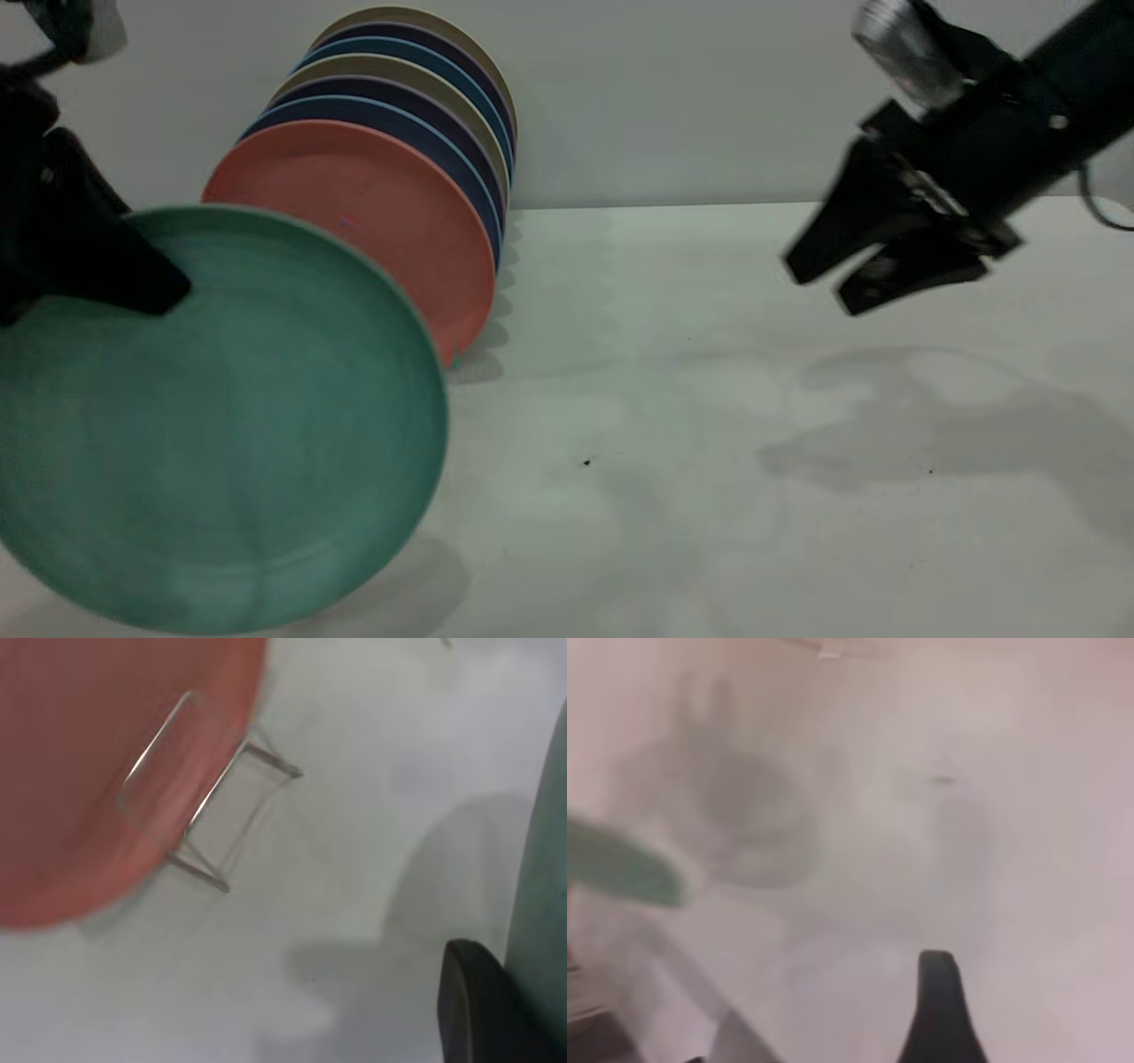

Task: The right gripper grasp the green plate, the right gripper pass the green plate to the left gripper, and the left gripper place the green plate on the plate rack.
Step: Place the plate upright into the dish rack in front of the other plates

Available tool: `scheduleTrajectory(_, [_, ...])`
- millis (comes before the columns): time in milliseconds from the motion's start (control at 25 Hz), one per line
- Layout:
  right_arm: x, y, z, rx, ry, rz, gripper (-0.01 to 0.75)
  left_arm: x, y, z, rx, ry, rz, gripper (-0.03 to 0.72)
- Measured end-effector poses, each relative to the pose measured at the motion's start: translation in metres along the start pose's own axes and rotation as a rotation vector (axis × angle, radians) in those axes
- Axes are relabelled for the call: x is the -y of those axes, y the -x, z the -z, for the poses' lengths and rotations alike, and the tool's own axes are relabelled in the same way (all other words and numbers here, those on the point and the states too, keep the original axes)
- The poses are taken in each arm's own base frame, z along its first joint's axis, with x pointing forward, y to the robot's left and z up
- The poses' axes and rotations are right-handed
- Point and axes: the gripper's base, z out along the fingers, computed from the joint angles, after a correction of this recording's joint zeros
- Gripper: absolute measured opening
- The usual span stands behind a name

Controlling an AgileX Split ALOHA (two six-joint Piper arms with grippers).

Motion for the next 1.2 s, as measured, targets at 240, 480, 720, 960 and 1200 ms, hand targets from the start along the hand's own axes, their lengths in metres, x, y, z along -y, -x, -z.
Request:
scheduleTrajectory(240, [0.017,-0.004,0.01,-0.019,-0.073,-0.012,0.575,-0.018,0.017,0.014,-0.058,0.062,-0.312,0.084])
scheduleTrajectory(480, [0.018,-0.005,0.01,-0.024,-0.082,-0.008,0.575,-0.035,0.031,0.024,-0.053,0.177,-0.524,0.084])
scheduleTrajectory(720, [0.019,-0.004,0.01,-0.014,-0.094,-0.008,0.575,-0.044,0.036,0.026,-0.05,0.287,-0.583,0.084])
scheduleTrajectory(960, [0.019,-0.004,0.01,-0.012,-0.096,-0.011,0.575,-0.043,0.053,0.025,-0.017,0.397,-0.639,0.084])
scheduleTrajectory(1200, [0.019,-0.004,0.01,-0.012,-0.096,-0.011,0.575,-0.038,0.065,0.023,0.01,0.444,-0.672,0.084])
